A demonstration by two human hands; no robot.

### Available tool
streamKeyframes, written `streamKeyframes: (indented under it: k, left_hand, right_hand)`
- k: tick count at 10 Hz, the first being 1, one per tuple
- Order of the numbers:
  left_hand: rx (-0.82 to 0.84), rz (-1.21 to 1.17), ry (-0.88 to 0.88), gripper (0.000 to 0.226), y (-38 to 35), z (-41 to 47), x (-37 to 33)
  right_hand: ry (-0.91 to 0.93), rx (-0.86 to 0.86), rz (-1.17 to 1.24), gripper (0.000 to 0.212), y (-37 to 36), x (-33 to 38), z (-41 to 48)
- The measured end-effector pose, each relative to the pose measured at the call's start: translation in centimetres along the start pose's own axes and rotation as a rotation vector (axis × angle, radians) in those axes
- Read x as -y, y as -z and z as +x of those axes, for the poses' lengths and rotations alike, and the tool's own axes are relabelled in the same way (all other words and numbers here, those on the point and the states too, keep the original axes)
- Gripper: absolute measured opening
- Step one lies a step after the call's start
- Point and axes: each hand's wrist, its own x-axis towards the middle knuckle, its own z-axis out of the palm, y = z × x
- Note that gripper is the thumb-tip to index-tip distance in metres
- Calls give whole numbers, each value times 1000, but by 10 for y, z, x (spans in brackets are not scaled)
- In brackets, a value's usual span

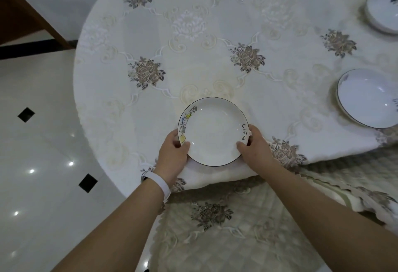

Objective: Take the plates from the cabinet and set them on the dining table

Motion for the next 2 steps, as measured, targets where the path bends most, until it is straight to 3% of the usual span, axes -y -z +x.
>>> streamKeyframes:
  k: [1, 2]
  left_hand:
    - [-19, -7, 6, 33, 8, -4, -3]
    - [2, 112, -85, 44, 26, -11, -16]
  right_hand:
    - [-26, -22, -49, 44, 3, 2, -4]
    - [60, -102, -179, 46, 12, 10, -19]
